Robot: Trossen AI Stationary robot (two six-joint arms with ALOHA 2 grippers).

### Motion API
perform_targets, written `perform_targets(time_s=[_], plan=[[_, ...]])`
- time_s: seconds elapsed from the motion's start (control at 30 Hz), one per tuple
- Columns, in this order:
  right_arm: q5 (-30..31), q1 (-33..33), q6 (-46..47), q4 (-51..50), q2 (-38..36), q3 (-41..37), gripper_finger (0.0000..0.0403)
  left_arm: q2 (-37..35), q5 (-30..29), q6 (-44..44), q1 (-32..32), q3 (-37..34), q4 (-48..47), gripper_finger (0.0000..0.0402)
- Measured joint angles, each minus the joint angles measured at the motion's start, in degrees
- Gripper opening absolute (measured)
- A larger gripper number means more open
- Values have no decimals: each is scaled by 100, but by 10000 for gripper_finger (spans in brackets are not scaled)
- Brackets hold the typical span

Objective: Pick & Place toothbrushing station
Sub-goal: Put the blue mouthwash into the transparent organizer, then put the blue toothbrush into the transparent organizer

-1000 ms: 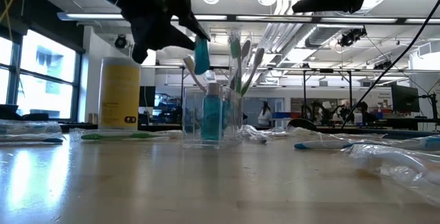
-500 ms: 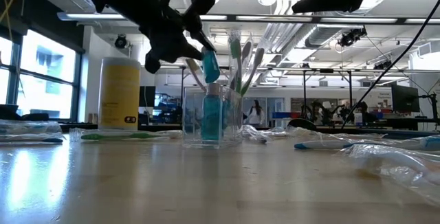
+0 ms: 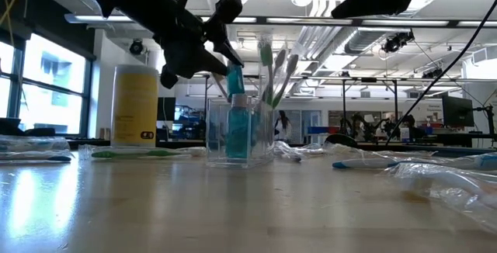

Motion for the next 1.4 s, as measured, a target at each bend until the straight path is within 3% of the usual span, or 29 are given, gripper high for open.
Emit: perform_targets(time_s=[0.47,0.67,0.83,1.2,1.4], plan=[[60,0,-1,-24,2,0,326,621,-173,52,81,227,-99,85],[35,0,0,-71,2,0,326,645,-262,579,83,372,-112,148],[19,0,0,-124,2,0,326,647,-113,225,33,444,-126,184],[19,0,0,-144,2,0,326,645,-4,206,-2,444,-375,193],[18,0,11,-156,2,0,326,645,-343,233,-43,454,178,194]])
